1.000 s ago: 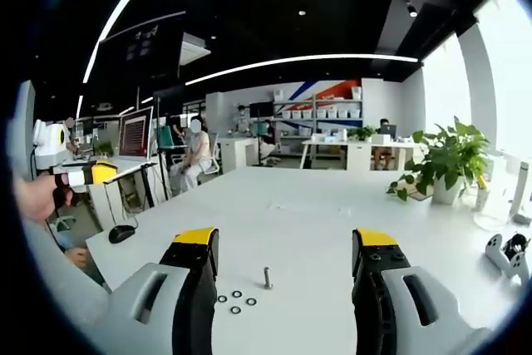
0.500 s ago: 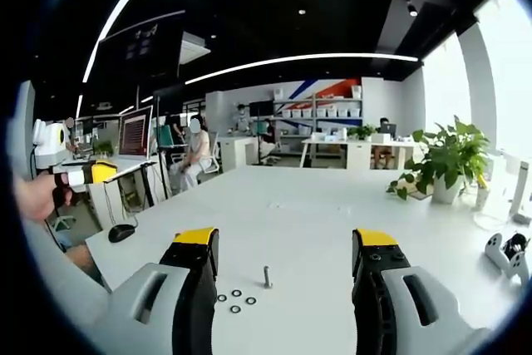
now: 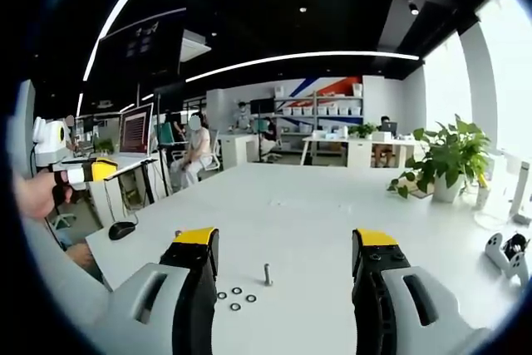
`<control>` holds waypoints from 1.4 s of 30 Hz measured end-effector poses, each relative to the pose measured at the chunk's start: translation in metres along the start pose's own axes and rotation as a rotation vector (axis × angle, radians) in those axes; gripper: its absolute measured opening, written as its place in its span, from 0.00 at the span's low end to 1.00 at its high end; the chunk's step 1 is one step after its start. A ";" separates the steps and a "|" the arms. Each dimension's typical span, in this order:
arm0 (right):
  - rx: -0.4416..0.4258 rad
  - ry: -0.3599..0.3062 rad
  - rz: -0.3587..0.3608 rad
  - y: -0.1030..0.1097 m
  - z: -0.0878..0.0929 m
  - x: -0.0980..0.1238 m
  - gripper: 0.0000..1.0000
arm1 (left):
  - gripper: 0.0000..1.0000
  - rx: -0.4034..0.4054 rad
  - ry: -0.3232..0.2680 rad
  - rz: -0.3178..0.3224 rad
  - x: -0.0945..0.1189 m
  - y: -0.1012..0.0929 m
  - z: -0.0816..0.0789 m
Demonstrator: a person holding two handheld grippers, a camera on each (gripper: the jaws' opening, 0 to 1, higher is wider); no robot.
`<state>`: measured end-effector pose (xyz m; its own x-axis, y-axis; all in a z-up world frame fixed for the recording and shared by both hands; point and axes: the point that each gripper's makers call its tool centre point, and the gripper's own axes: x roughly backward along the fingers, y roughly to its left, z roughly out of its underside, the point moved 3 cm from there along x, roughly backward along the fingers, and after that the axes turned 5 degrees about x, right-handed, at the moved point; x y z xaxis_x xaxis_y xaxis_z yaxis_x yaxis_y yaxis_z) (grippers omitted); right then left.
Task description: Place the washer onto the threaded stud by aligning its center hole with the stud, sliding it down to the base, and recovering from edge contact or off-axis alignment until the washer reaches the visible bottom stop.
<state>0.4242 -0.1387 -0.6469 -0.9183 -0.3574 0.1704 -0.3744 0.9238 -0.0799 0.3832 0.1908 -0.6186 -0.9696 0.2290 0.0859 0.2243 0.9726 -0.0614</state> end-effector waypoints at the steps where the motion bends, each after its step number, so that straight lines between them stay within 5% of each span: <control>1: -0.001 0.001 0.000 0.000 0.000 0.000 0.67 | 0.17 -0.004 0.001 0.000 0.000 0.000 0.000; 42: 0.010 0.066 -0.002 0.006 0.012 -0.019 0.65 | 0.17 0.025 0.006 0.016 -0.002 -0.001 0.000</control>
<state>0.4377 -0.1281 -0.6628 -0.9071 -0.3491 0.2352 -0.3779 0.9215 -0.0894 0.3850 0.1897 -0.6184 -0.9653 0.2448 0.0905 0.2371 0.9675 -0.0880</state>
